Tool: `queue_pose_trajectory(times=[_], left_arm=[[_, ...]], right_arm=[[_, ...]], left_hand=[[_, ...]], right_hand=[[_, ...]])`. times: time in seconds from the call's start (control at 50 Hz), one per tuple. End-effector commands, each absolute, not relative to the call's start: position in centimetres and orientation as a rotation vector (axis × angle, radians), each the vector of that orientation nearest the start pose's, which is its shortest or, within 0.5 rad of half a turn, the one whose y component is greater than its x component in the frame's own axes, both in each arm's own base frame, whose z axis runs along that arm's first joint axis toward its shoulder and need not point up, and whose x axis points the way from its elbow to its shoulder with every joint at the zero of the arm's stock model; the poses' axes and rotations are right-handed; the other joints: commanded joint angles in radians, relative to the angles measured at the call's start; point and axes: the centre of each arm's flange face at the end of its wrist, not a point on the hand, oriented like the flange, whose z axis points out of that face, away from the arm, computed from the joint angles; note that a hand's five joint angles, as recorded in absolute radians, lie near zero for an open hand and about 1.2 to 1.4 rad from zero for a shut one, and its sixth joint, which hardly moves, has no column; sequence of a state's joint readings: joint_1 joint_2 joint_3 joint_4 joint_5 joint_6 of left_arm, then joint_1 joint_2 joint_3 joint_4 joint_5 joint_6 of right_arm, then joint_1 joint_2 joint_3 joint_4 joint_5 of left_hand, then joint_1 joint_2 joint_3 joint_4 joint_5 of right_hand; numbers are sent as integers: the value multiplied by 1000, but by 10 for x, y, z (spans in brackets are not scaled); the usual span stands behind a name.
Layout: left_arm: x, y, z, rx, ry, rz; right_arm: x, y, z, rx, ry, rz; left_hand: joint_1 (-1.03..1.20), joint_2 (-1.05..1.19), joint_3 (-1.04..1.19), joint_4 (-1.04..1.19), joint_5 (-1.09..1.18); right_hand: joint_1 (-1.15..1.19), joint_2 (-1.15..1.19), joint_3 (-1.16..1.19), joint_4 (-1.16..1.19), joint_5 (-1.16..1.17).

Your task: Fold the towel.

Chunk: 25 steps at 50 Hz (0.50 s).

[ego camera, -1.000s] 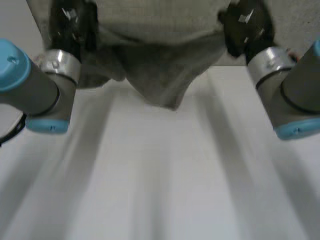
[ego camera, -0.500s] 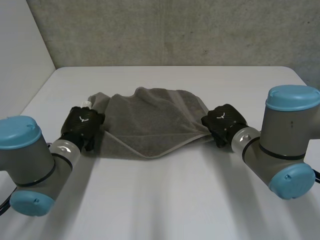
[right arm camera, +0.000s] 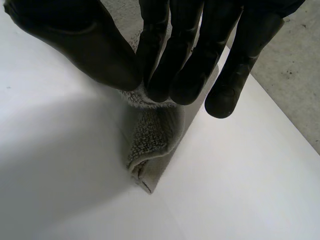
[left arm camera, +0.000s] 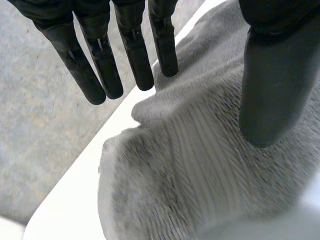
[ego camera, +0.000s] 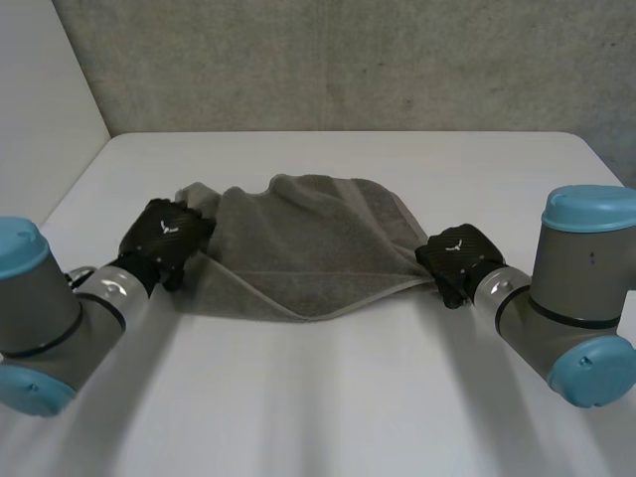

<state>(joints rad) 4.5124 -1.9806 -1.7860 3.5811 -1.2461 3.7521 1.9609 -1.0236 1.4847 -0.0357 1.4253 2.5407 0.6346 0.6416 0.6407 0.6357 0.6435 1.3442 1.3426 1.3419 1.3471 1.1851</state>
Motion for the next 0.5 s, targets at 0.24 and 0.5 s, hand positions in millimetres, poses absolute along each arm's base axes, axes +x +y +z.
queue_pose_trajectory(times=[0.24, 0.5], left_arm=[[-235, -328, 141, 1404, 2335, -1807], [-231, -333, 146, 1422, 2234, -1793]], right_arm=[[274, -279, 145, -1381, 2238, -1700], [271, -286, 150, -1359, 2250, -1733]], left_hand=[[208, 201, 202, 207, 24], [762, 755, 756, 761, 578]], right_hand=[[52, 54, 54, 49, 37], [52, 54, 54, 49, 37]])
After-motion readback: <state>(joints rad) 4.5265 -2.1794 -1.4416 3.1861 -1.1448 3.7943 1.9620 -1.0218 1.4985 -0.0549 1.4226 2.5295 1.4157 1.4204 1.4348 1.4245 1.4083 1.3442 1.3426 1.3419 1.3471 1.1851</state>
